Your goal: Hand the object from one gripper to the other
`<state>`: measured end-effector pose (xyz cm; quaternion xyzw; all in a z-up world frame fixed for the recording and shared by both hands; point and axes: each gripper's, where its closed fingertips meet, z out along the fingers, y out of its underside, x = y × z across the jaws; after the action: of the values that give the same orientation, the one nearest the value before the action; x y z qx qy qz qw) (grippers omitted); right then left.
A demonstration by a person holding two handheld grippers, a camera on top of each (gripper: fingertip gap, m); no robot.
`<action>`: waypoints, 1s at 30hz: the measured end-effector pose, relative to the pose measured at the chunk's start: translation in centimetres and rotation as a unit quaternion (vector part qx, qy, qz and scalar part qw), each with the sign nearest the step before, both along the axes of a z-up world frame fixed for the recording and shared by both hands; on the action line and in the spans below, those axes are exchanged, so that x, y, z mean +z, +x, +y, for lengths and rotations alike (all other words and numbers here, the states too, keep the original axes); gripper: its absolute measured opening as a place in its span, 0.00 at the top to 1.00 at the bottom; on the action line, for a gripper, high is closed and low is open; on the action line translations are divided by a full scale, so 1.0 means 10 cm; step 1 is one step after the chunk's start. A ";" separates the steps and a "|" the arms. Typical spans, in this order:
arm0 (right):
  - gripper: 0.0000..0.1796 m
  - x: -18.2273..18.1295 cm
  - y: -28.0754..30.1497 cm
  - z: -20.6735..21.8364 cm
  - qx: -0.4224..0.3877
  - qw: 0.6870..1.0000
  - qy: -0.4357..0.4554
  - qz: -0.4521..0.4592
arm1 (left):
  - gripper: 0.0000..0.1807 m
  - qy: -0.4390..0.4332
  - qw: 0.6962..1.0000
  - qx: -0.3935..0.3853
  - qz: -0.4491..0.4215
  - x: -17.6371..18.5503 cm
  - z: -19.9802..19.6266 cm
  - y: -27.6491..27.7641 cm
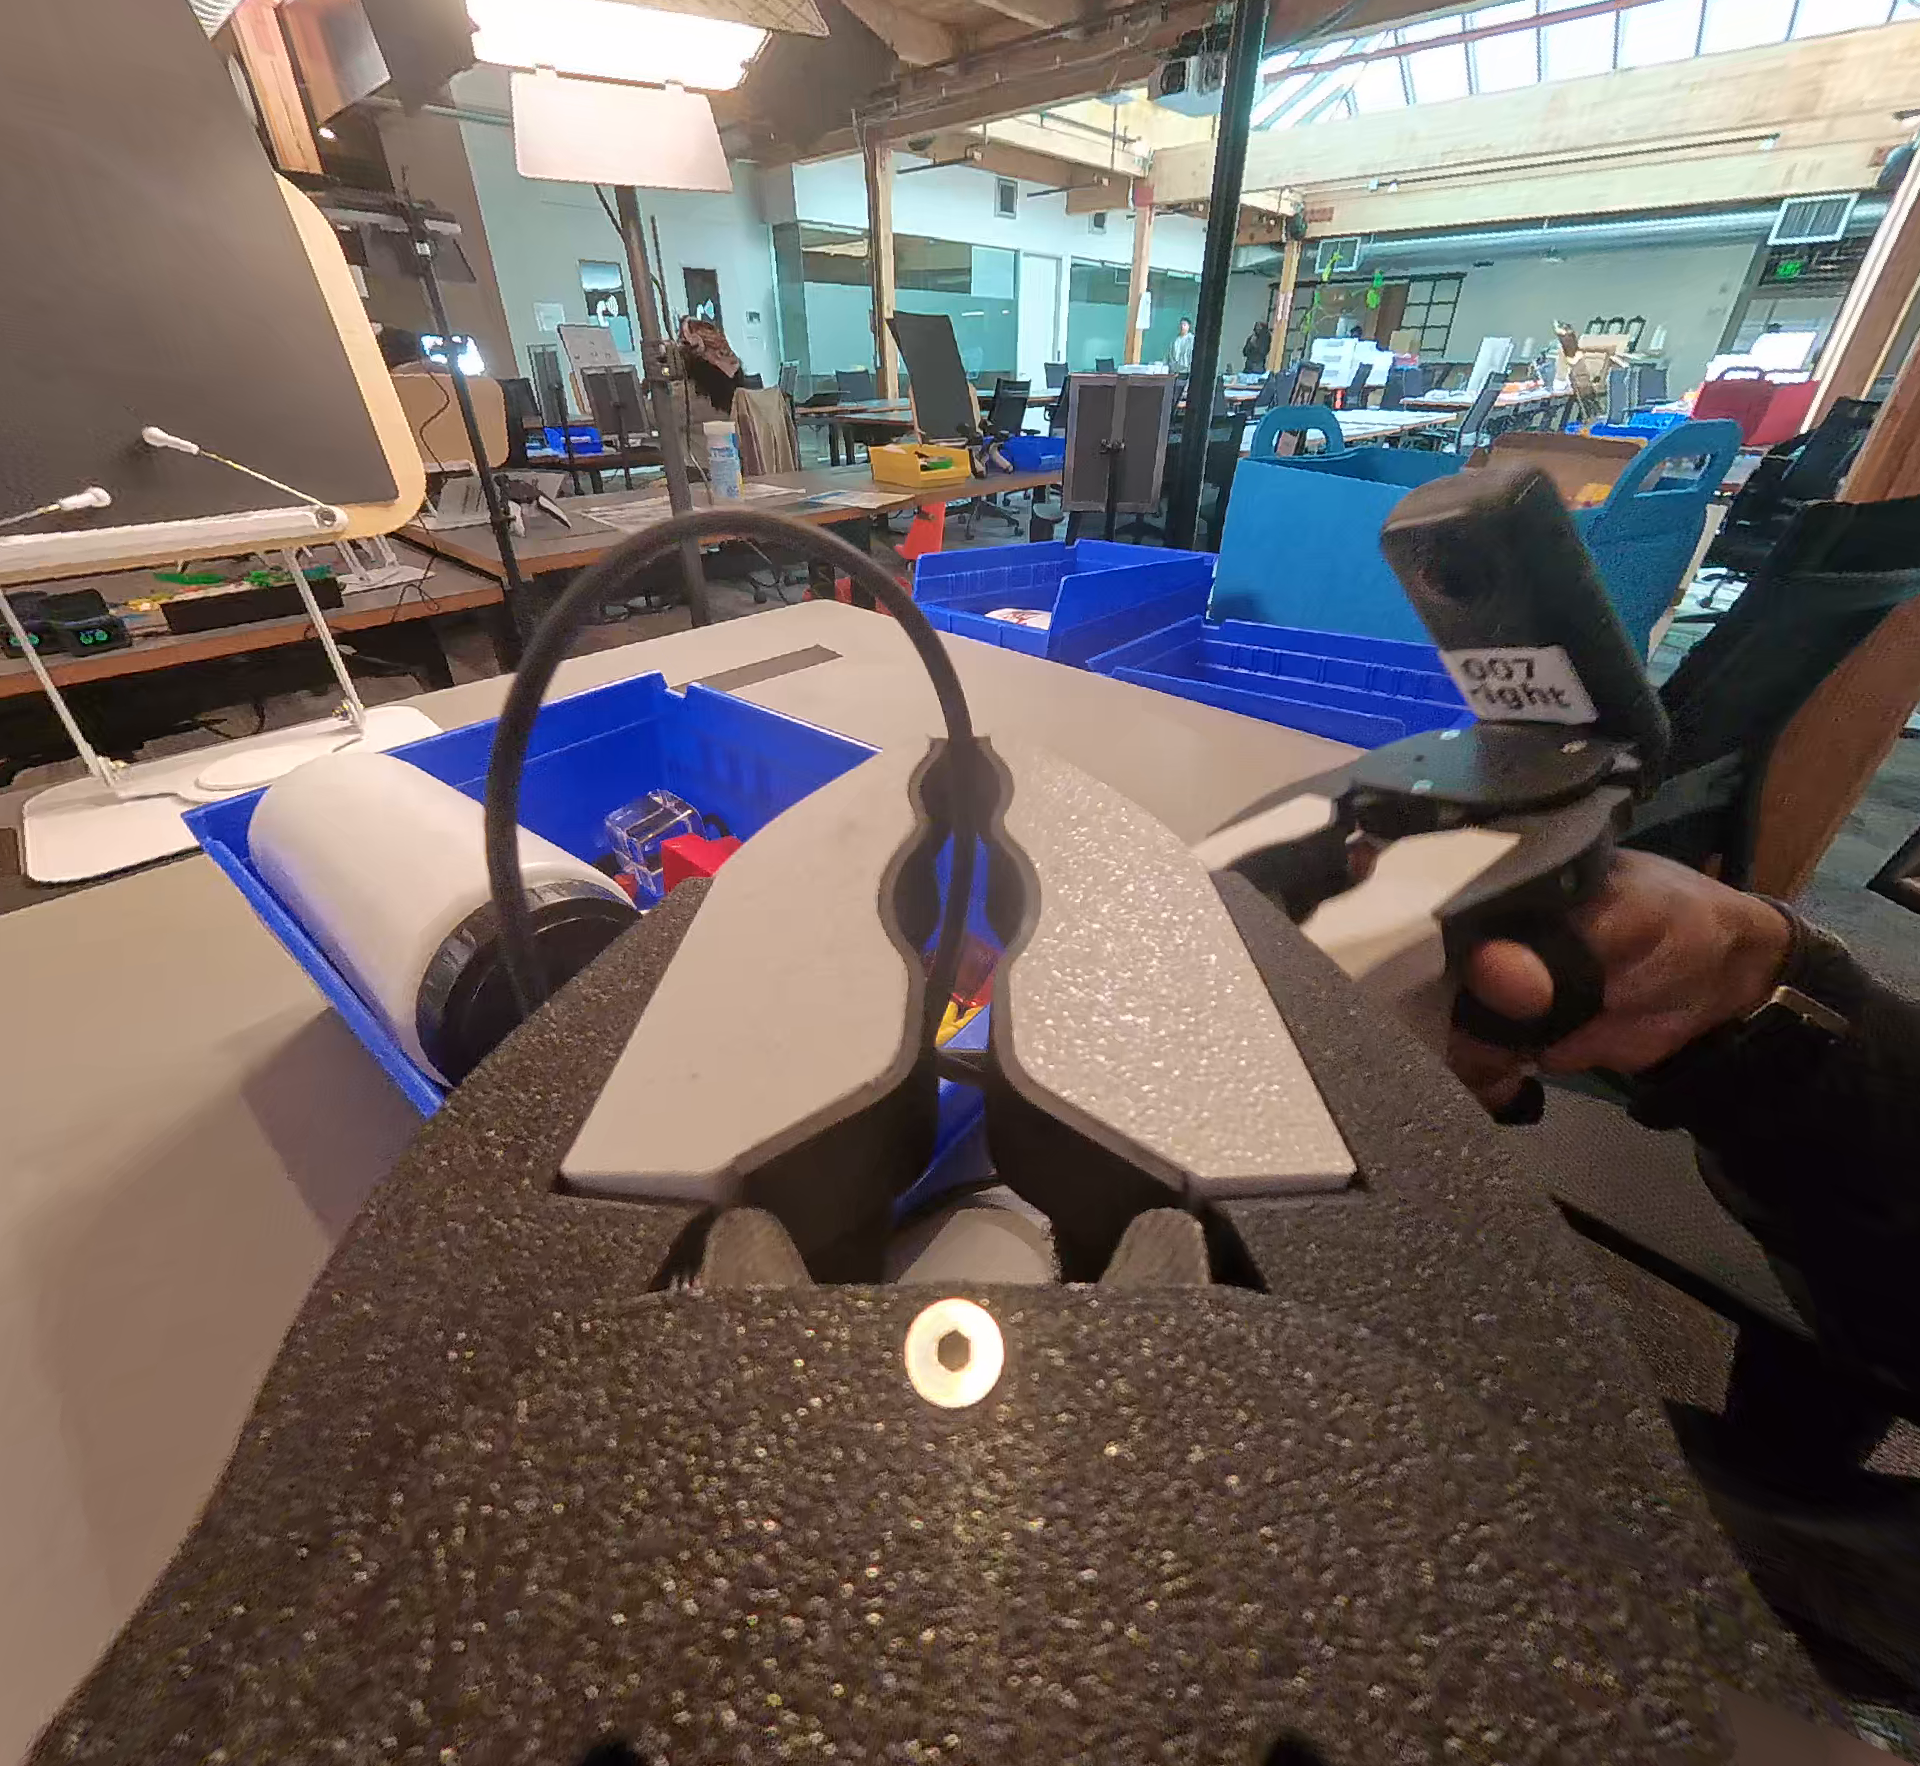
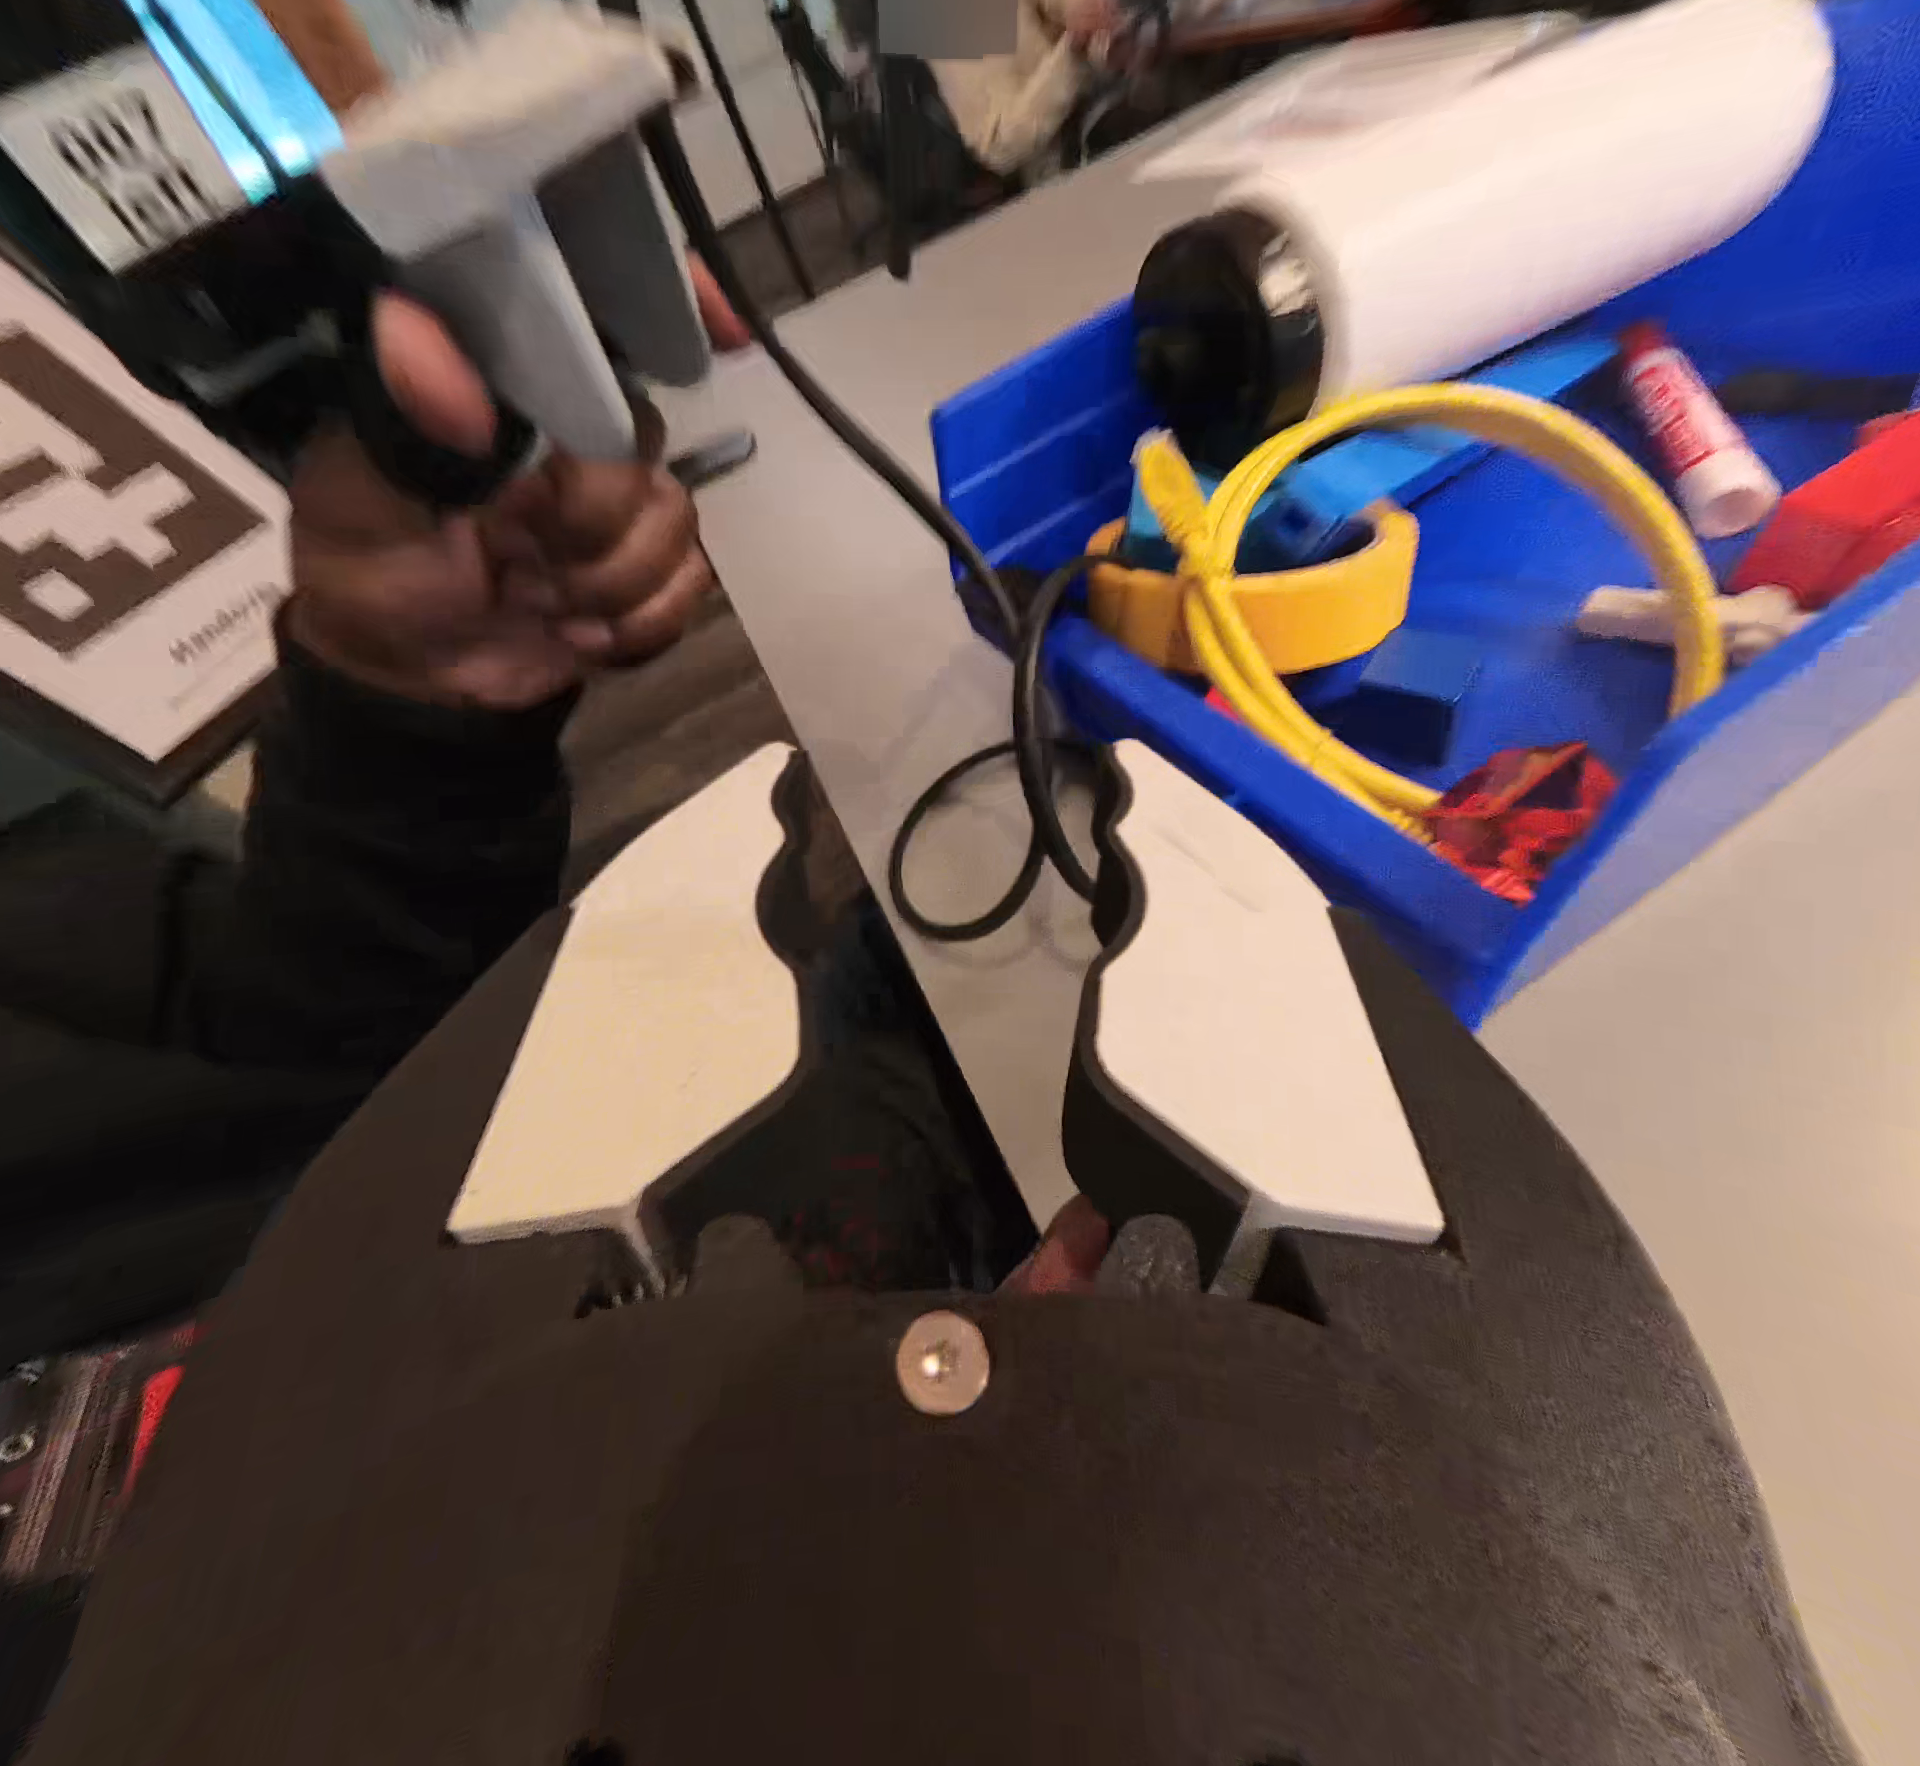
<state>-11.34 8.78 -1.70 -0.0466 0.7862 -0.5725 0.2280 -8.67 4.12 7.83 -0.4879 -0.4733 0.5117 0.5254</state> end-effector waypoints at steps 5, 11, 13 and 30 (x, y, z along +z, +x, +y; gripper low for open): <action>0.65 -0.35 0.02 -0.15 -0.037 0.995 0.056 0.071 | 0.98 -0.011 1.000 -0.016 0.015 0.09 0.10 0.05; 0.99 -0.57 -0.03 -0.25 -0.071 0.985 0.074 0.136 | 0.98 -0.017 0.999 -0.041 0.021 0.15 0.22 0.08; 0.99 -0.53 -0.03 -0.23 -0.061 0.987 0.070 0.130 | 0.98 -0.034 0.998 -0.047 0.000 0.09 0.22 0.09; 1.00 0.05 -0.13 -0.07 -0.043 0.998 -0.008 -0.054 | 0.97 -0.302 0.894 -0.153 -0.293 -1.24 0.57 0.04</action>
<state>-12.59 8.07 -1.15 0.0163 0.7696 -0.5896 0.2445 -8.24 9.83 -4.60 -0.8173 -0.3482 0.3773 0.2617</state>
